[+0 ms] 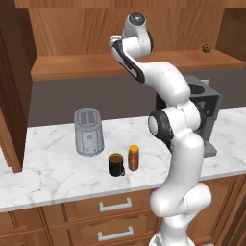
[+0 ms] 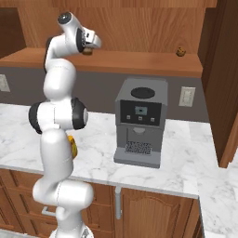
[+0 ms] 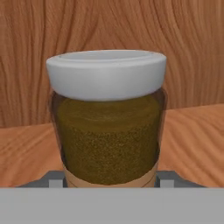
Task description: Pick the cinnamon and honey bottle from the cabinet and place them next to the mug.
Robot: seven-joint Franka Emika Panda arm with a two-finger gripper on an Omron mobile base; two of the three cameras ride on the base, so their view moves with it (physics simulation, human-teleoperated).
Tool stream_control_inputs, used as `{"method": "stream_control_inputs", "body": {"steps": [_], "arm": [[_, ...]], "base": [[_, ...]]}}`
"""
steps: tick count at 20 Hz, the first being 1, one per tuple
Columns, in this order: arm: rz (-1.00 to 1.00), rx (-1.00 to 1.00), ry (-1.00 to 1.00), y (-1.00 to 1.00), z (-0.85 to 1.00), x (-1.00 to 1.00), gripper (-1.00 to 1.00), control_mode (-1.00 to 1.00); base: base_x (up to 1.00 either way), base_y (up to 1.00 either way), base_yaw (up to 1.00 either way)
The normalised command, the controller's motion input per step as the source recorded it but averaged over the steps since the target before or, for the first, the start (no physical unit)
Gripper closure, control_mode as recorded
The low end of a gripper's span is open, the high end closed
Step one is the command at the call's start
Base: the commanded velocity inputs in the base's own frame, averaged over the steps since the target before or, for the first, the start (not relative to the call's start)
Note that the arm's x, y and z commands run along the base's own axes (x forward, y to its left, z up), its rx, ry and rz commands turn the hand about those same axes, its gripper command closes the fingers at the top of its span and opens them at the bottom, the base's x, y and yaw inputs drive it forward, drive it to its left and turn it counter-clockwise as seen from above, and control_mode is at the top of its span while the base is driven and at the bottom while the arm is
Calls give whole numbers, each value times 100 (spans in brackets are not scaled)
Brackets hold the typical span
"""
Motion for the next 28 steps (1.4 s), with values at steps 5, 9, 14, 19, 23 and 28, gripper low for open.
{"method": "stream_control_inputs", "body": {"steps": [5, 9, 14, 19, 23, 28], "arm": [[0, 0, 0, 0, 0, -81, 100, -100], [0, 0, 0, 0, 0, -99, 100, -100], [0, 0, -3, 0, -6, -96, 100, -100], [0, 0, -9, 0, 0, -97, 100, -100], [-1, 0, -11, 1, 0, -100, 100, -100], [-4, 0, -7, 19, -4, -97, 100, -100]], "base": [[0, 0, 0], [0, 0, 0], [0, 0, 0], [0, 0, 0], [0, 0, 0], [0, 0, 0]]}}
